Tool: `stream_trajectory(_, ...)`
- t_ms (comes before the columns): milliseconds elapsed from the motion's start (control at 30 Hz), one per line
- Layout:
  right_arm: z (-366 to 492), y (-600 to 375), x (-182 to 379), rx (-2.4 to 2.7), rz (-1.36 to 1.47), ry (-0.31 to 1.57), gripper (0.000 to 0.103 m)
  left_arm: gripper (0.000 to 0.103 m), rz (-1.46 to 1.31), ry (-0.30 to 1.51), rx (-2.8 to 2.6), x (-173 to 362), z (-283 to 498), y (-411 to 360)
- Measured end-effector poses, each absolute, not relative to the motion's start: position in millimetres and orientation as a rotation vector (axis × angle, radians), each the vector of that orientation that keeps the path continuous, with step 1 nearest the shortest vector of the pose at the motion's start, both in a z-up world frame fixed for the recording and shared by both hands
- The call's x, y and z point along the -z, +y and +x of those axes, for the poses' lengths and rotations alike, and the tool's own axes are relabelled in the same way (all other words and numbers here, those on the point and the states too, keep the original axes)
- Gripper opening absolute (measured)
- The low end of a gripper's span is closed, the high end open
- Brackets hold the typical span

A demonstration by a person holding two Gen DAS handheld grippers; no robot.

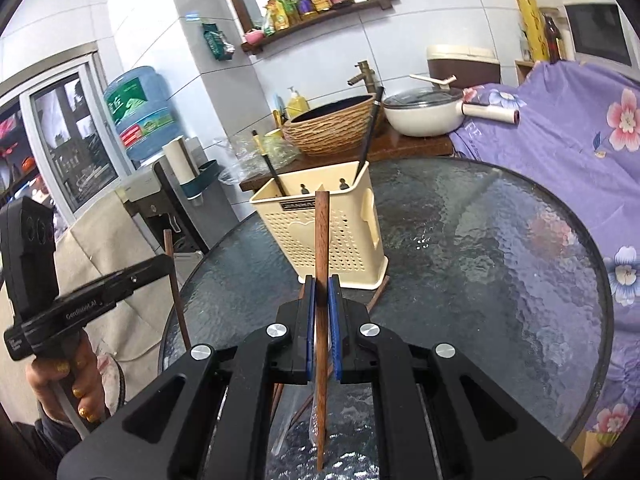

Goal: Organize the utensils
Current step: 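Lift both brown chopsticks upright toward the cream holder, then lower both brown chopsticks into the cream holder and open both tools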

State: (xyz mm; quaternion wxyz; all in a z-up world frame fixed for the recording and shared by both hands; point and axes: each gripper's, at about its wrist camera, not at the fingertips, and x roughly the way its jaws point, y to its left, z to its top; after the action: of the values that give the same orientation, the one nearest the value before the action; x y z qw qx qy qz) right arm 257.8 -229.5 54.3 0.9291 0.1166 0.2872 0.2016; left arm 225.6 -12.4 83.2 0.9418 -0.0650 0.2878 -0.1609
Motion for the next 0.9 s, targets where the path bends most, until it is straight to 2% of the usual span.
stream_trajectory(900, 234.6, -213.6, -93.6, -0.443, 0.15, 0.494, 0.007, 0.006, -0.109, 0.519, 0.37, -112.3, 205.1, -9.5)
